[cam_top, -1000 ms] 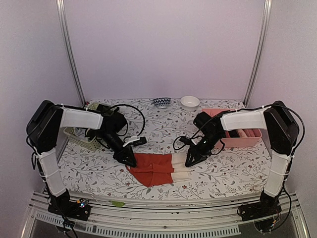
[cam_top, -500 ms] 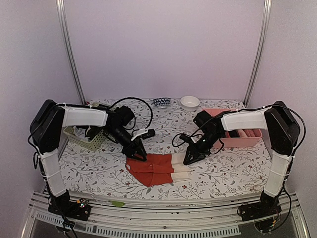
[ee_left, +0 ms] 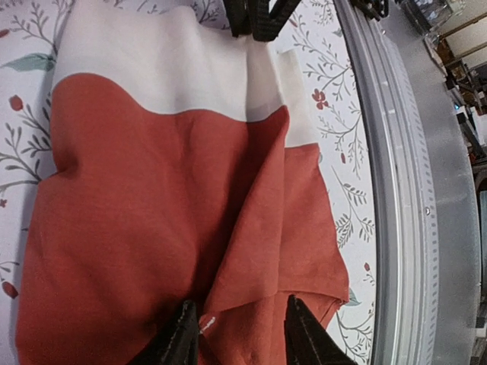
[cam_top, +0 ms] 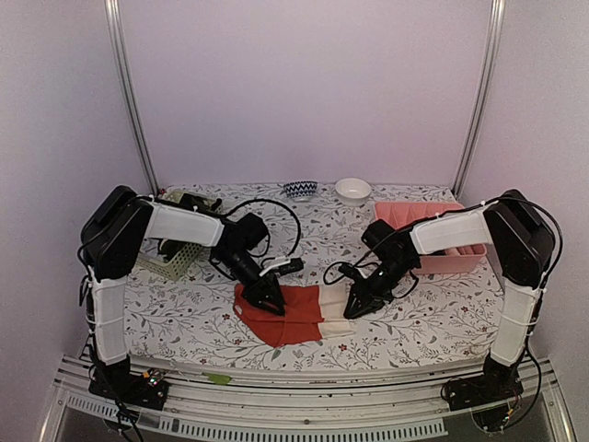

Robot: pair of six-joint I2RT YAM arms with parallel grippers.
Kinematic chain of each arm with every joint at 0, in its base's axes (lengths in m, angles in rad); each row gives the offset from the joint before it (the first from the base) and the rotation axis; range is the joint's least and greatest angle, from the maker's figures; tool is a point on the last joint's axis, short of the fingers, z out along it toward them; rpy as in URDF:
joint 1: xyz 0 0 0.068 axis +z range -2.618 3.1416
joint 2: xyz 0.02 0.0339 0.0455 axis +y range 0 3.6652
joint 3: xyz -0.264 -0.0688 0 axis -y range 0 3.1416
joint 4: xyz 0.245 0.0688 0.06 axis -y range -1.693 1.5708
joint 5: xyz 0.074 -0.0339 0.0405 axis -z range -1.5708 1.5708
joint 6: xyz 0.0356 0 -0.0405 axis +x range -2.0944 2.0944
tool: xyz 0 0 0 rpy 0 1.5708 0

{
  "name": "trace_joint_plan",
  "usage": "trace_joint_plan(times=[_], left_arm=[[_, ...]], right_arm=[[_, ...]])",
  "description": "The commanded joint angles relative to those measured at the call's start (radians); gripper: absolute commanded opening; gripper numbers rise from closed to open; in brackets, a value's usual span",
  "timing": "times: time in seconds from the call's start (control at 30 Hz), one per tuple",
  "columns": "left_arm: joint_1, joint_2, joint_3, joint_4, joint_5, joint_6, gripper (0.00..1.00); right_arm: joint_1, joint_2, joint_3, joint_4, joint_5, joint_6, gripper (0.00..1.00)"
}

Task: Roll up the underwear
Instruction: Smooth out the underwear at the center of the board.

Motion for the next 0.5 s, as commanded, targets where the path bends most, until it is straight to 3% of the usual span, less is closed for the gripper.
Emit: trace_joint_plan(times=[0.0, 0.27, 0.47], left_arm=[[-0.024, -0.022, -0.026, -0.017, 0.038, 0.057, 0.37], [-0.070, -0.079, -0.088, -0.119, -0.003, 0.245, 0.29], [-0.084, -0.216, -0.174, -0.100, -0.013, 0.340, 0.34]], right_arm=[[0.014, -0.011, -0.026, 0.025, -0.040, 0.012, 0.20], [0.030, -0.051, -0.067, 0.021, -0.058, 0.018, 0.20], [0.030, -0.122, -0.086, 0.008, -0.050, 0.020, 0.20]])
